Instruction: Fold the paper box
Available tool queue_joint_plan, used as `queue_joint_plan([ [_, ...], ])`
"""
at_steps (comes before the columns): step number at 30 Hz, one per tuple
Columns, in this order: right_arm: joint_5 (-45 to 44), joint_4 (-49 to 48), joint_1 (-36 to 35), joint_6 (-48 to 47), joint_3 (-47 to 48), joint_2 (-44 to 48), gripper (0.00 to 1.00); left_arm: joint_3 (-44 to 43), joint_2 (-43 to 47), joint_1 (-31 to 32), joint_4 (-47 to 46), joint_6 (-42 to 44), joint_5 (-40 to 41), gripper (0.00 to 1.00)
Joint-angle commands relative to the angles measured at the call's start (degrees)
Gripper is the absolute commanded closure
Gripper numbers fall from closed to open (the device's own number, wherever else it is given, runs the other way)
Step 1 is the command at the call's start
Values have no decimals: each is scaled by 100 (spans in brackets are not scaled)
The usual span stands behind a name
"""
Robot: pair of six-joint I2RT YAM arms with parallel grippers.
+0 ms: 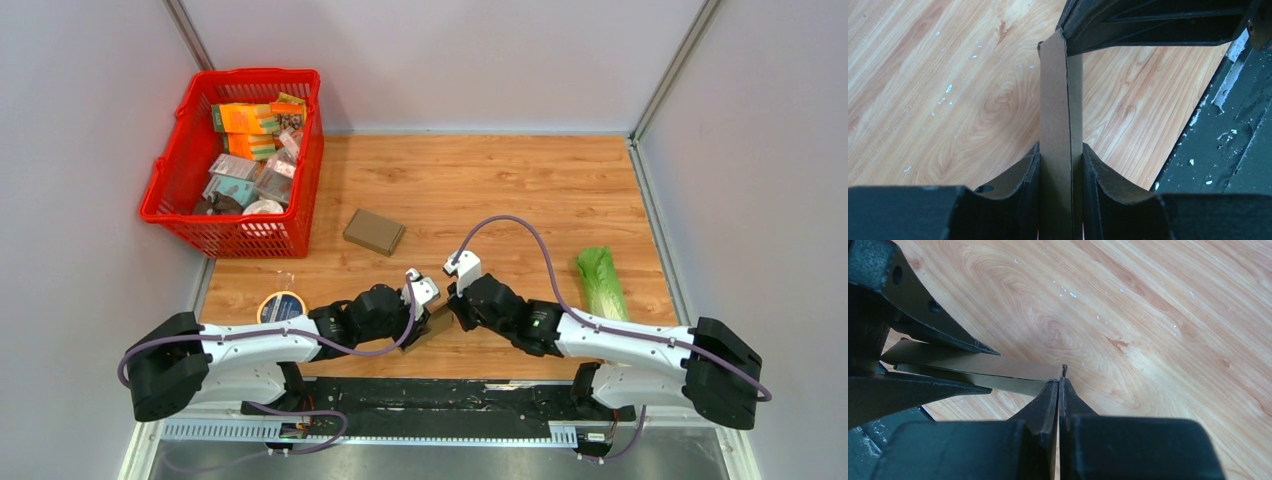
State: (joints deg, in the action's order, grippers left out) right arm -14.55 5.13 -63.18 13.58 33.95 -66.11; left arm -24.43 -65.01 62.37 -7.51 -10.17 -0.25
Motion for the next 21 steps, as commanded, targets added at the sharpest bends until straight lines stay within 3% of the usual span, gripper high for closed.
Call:
queue_joint_plan([
  [1,-145,145,25,346,-249,386,94,-80,-117,21,136,139,-98,92],
  [2,-180,295,16,434,-197,492,78,-89,-108,30,153,147,-81,92],
  [4,-163,892,25,776,-83,817,65,-89,-108,30,188,165,-72,92],
  [5,-180,1129,25,951,-12,914,53,-97,-91,30,206,174,-72,92],
  [9,215,2176,104,1681,391,1572,51,-115,-99,21,241,209,-63,92],
  [13,1003,2221,717,3251,533,1654,54,-89,-126,30,180,200,-98,92],
  [14,1633,2056,1024,3439,559,1575,53,-97,-143,30,179,200,-98,92],
  [21,2701,1535,1720,3002,1060,356,47,-80,-152,30,162,200,-115,92],
])
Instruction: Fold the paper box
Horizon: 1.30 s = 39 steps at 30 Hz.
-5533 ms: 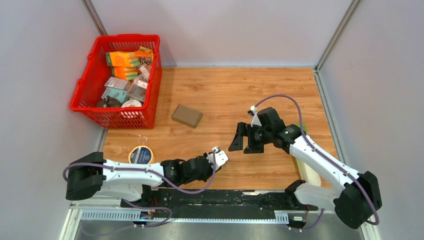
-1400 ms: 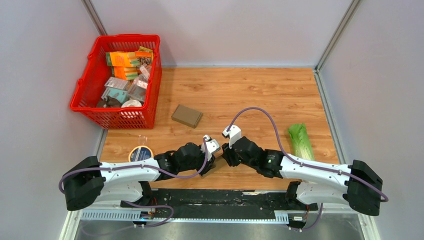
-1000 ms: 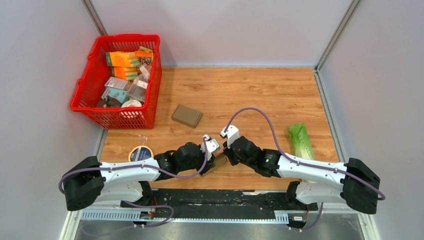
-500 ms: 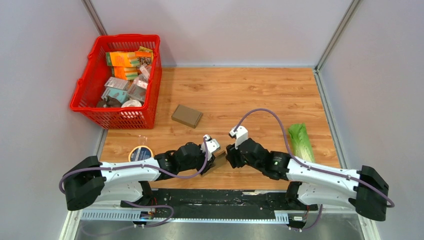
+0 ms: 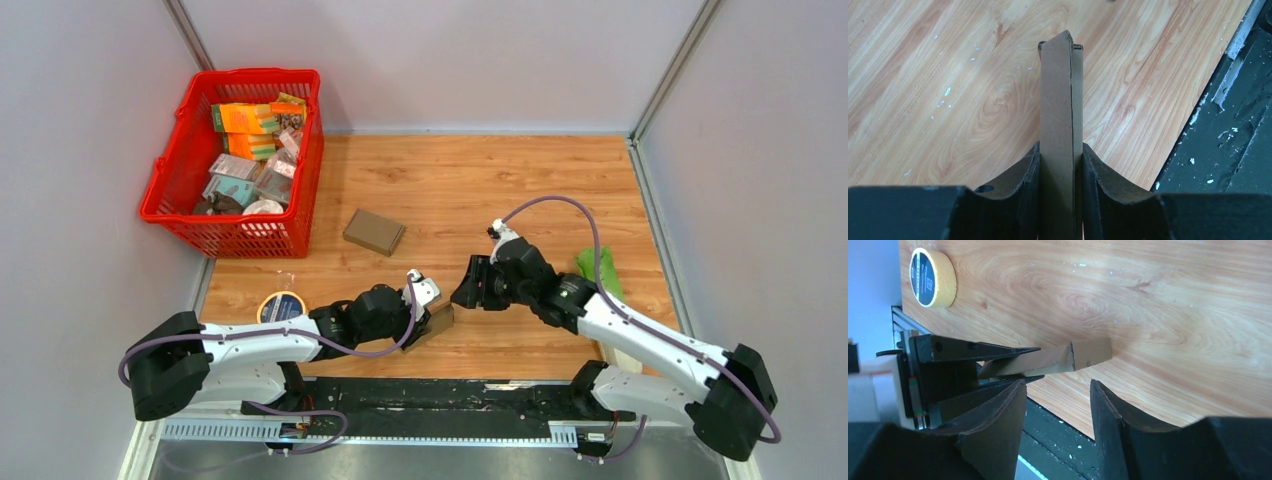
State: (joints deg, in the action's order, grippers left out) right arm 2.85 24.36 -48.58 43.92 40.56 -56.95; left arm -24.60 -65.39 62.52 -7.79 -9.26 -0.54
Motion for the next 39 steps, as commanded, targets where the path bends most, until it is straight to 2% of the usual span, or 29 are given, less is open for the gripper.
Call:
queue_joint_plan([
  [1,1111,-406,331,-120,435,-702,47,-62,-115,6,182,108,-87,92],
  [5,1770,-581,621,-384,497,-1116,48,-54,-124,6,129,82,-122,92],
  [14,2359,-1056,903,-551,321,-1670,53,-71,-185,23,146,117,-131,92],
  [19,2272,-942,920,-709,190,-1635,57,-71,-133,14,225,135,-105,92],
  [26,2080,-845,946,-850,-117,-1671,69,-45,-150,14,225,143,-96,93],
  [31,2009,-907,982,-885,-232,-1618,71,-27,-124,15,234,135,-105,92],
  [33,1886,-758,973,-938,-84,-1469,69,-36,-124,23,252,135,-122,93],
  [34,1868,-679,964,-1069,-22,-1416,66,-53,-124,23,252,135,-114,92],
  [35,1833,-522,955,-1174,31,-1294,59,-62,-124,15,252,143,-122,93],
  [39,1579,-406,868,-1667,49,-881,52,-89,-141,14,234,143,-131,92],
])
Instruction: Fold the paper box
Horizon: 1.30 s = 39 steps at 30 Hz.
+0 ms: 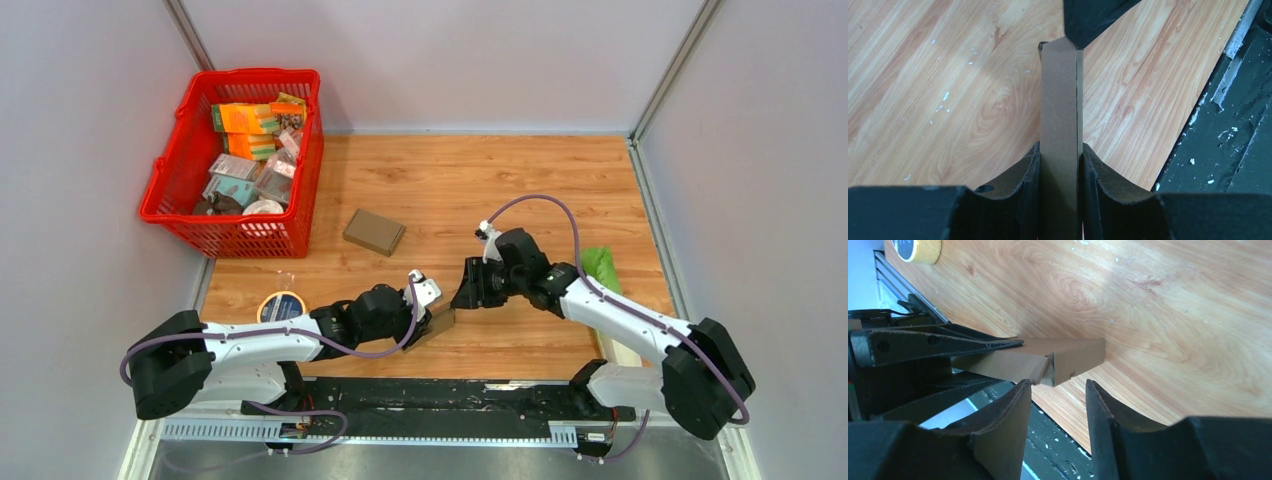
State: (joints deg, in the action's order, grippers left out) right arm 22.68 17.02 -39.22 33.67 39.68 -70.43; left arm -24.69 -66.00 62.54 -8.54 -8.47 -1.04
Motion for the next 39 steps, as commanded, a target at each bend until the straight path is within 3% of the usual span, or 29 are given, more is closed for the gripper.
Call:
queue_joint_plan([
  [1,-430,320,-85,-677,119,513,52,-89,-89,21,300,65,-81,93],
  [7,-412,56,-331,-844,92,583,56,-98,-98,21,414,91,-63,92],
  [13,-2133,-768,-1428,-1547,-504,960,58,-63,-45,21,379,91,-63,92],
  [14,-2901,-1275,-1822,-1600,-671,1127,61,-63,-54,12,379,91,-63,93],
  [17,-3539,-1648,-2045,-1487,-962,1181,65,-71,-62,12,396,74,-98,93],
  [35,-3691,-2387,-2072,-1504,-980,725,66,-54,25,21,414,73,-160,93],
  [39,-3981,-2449,-2081,-1557,-1024,706,73,-54,25,12,467,91,-160,93],
])
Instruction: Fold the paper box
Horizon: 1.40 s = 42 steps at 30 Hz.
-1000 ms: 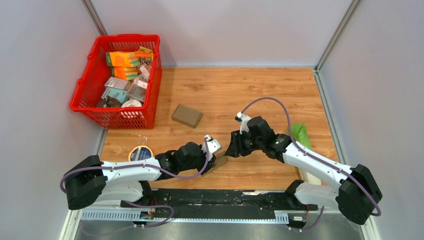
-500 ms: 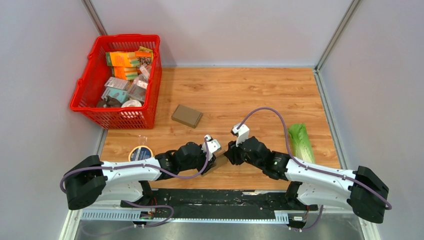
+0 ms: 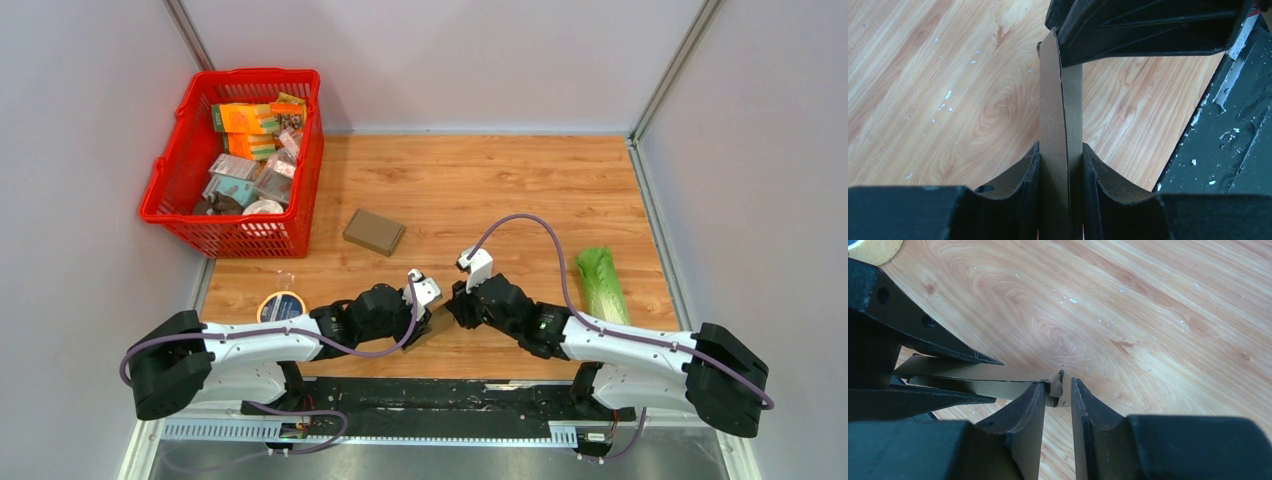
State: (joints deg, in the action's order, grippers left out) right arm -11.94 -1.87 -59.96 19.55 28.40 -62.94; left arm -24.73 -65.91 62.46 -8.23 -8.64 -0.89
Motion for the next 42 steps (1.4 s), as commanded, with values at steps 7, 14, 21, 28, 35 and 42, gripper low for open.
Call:
queue_joint_plan([
  [7,-256,-411,-15,83,201,-61,100,-32,17,30,427,91,-184,93],
  [14,280,-130,11,1608,280,-17,100,-49,-53,30,401,65,-131,93],
  [21,-211,143,-6,2361,183,89,100,-49,-89,30,374,30,-131,93],
  [28,-449,1293,2,1107,622,527,49,-5,-36,30,375,38,-140,93],
  [35,33,1777,98,557,727,994,41,-41,-45,30,419,65,-149,93],
  [42,948,1523,222,261,974,371,74,-67,-80,21,410,56,-158,93],
])
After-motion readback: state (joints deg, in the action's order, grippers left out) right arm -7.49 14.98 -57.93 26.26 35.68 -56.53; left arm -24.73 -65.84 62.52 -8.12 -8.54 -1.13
